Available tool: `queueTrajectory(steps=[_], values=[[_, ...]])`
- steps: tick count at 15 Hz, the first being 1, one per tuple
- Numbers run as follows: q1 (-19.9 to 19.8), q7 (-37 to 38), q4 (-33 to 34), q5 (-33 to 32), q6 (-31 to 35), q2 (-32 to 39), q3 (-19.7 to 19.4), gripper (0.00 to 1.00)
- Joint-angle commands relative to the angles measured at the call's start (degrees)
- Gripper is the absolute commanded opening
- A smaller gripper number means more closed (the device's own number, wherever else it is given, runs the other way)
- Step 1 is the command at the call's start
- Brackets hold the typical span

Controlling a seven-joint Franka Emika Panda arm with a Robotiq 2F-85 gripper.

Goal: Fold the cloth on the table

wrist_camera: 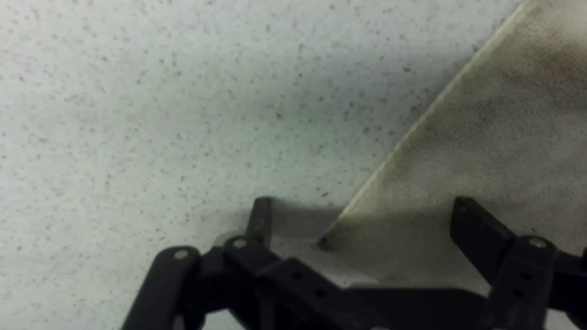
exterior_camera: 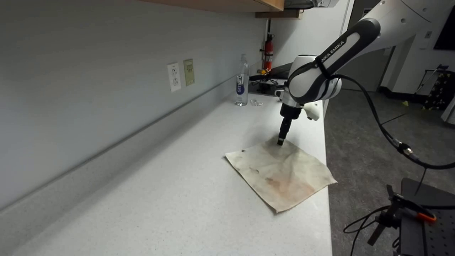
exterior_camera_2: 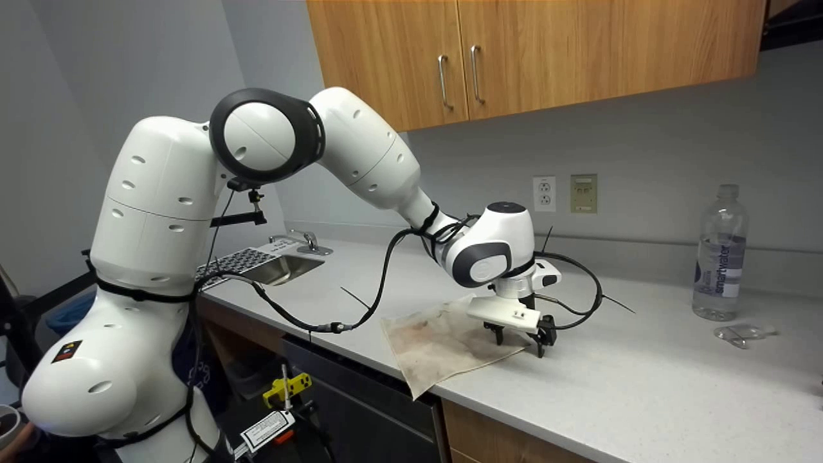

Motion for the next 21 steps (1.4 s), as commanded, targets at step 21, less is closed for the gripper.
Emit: queueTrajectory(steps=[21], values=[[-1.05, -0.24, 2.08, -1.7, -1.92, 0.14, 1.87, 0.64]])
